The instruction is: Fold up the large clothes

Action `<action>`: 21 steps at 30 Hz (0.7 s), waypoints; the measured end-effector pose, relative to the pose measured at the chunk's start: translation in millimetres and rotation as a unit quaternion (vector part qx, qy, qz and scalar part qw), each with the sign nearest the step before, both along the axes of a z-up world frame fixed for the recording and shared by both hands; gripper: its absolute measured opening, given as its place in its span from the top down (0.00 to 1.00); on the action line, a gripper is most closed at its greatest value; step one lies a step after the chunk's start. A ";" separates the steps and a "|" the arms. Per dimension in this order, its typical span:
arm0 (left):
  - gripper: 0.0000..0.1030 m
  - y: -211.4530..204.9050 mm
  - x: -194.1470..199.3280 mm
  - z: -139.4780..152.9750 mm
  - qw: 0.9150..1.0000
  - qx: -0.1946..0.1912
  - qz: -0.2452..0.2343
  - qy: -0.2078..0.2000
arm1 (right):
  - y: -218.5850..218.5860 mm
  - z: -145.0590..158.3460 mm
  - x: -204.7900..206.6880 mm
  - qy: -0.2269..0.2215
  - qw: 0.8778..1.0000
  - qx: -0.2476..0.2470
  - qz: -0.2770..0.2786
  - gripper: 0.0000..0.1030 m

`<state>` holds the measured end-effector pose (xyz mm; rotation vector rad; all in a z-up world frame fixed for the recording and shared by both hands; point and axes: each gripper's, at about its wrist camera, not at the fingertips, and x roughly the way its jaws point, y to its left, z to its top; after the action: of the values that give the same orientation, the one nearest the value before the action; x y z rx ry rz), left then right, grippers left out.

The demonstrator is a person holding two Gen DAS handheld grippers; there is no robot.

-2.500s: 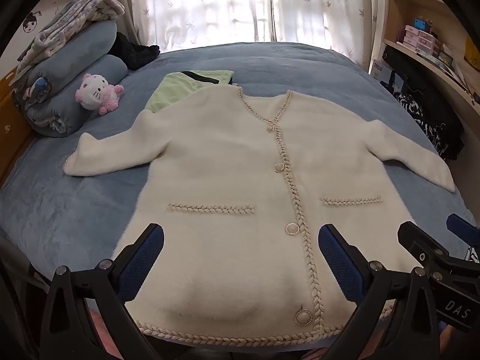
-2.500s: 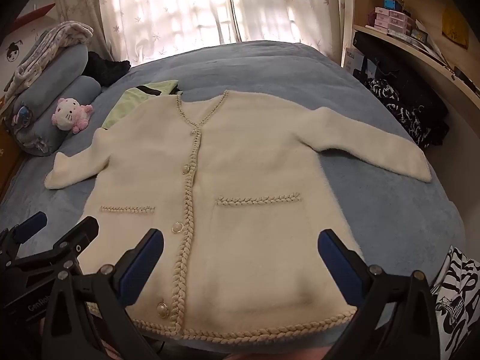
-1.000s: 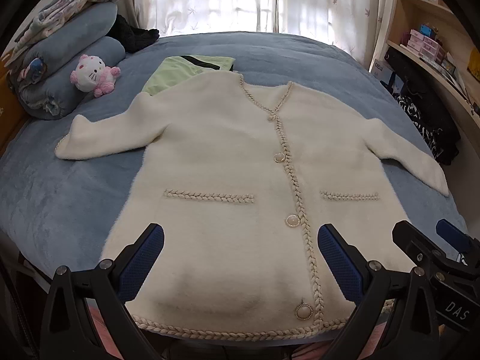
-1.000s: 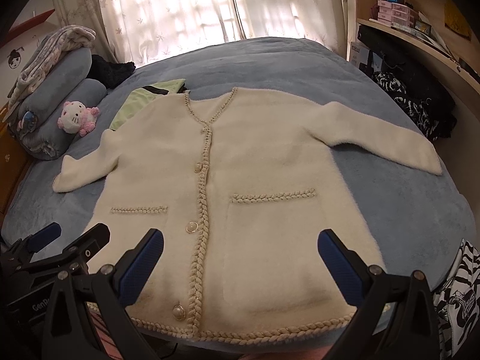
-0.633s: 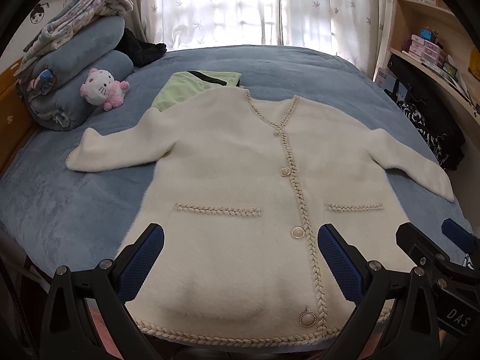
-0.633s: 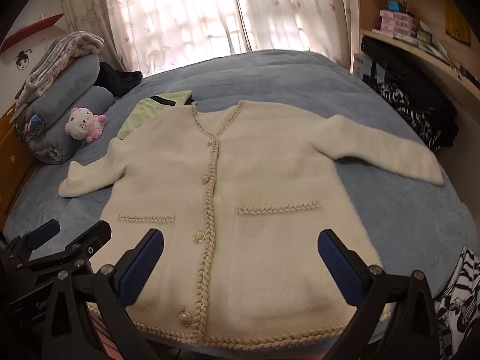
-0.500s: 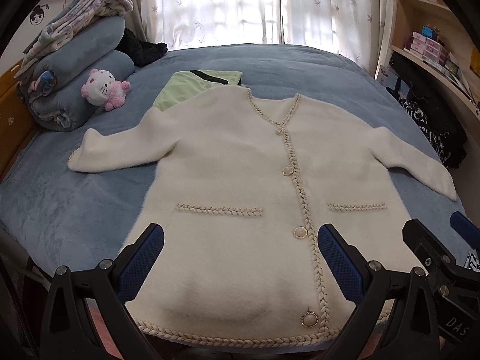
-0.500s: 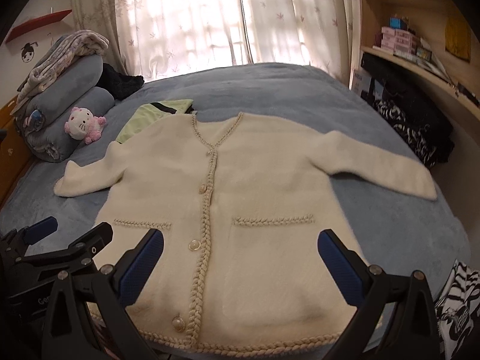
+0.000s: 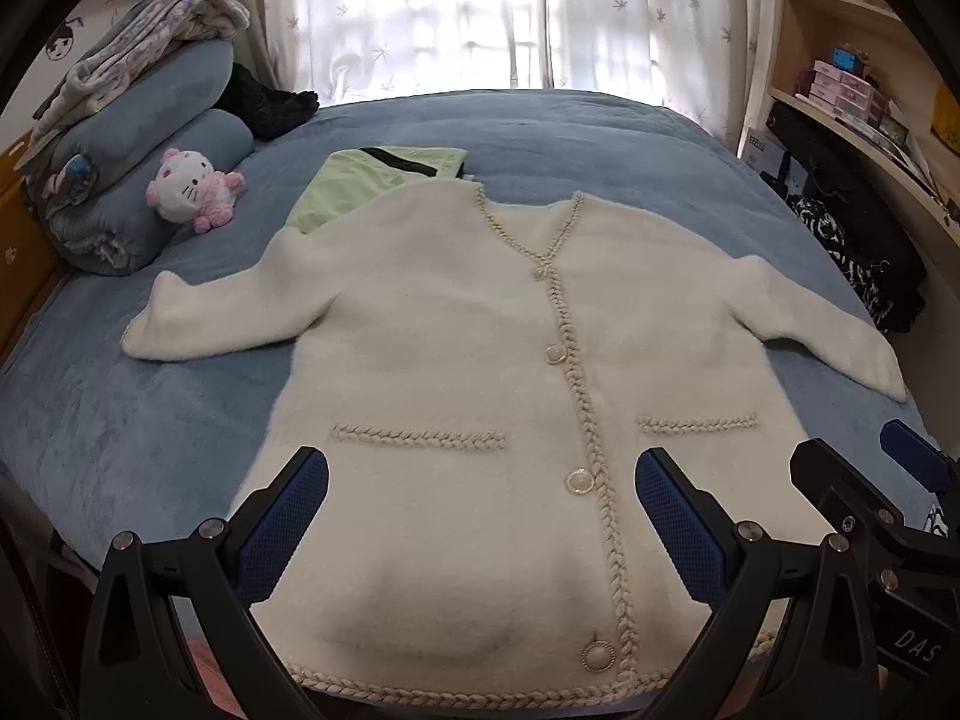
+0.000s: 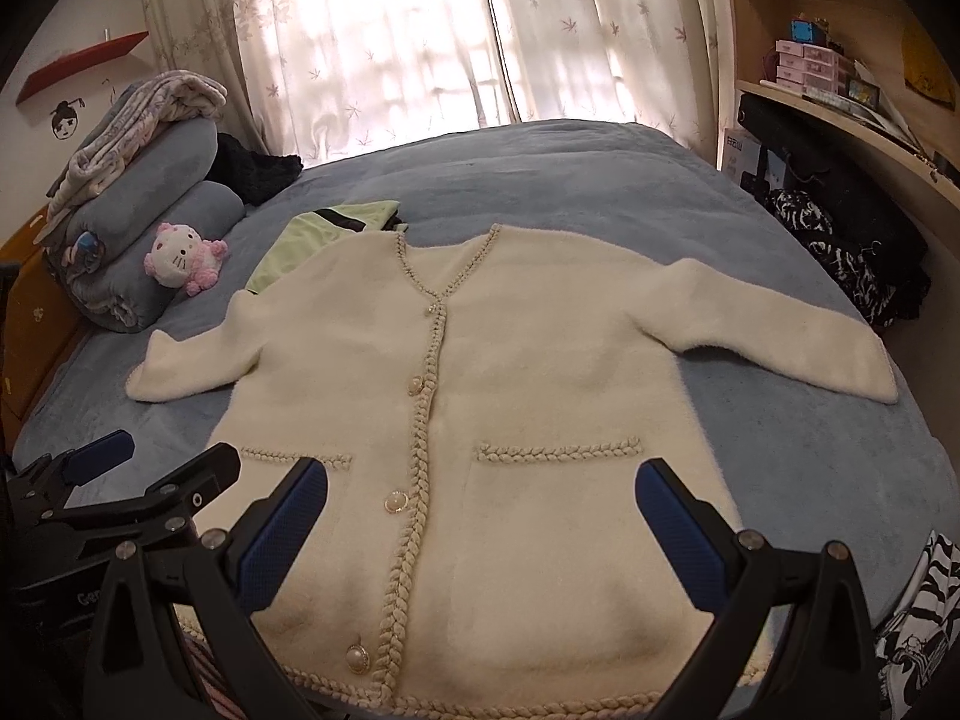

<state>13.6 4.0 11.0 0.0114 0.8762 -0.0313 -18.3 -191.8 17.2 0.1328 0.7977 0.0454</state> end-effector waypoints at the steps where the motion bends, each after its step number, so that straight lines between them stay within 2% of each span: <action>1: 0.02 -2.4 2.0 1.5 1.000 -0.001 -0.004 0.000 | -1.8 1.9 0.6 -0.003 1.000 0.001 0.001 0.00; 6: 0.02 -19.6 21.2 13.9 0.999 -0.018 -0.036 0.006 | -11.4 21.4 4.5 -0.027 1.000 -0.011 0.001 0.00; 10: 0.02 -39.0 32.6 31.8 0.998 0.000 -0.059 -0.022 | -24.2 44.3 9.3 -0.054 0.998 -0.038 -0.011 0.00; 13: 0.02 -52.9 43.0 49.0 0.997 0.009 -0.069 -0.044 | -40.2 64.7 12.5 -0.079 0.996 -0.033 -0.015 0.00; 16: 0.02 -64.3 56.2 69.2 0.995 -0.001 -0.080 -0.061 | -61.7 86.7 18.1 -0.104 0.994 -0.031 -0.029 0.00; 21: 0.01 -87.0 78.6 104.5 0.991 -0.014 -0.091 -0.099 | -96.3 119.0 24.4 -0.147 0.985 -0.064 -0.068 0.00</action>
<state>92.1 -83.0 115.5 0.0665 0.6744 -0.2108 6.1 -288.1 136.2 0.0565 0.4937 -0.1129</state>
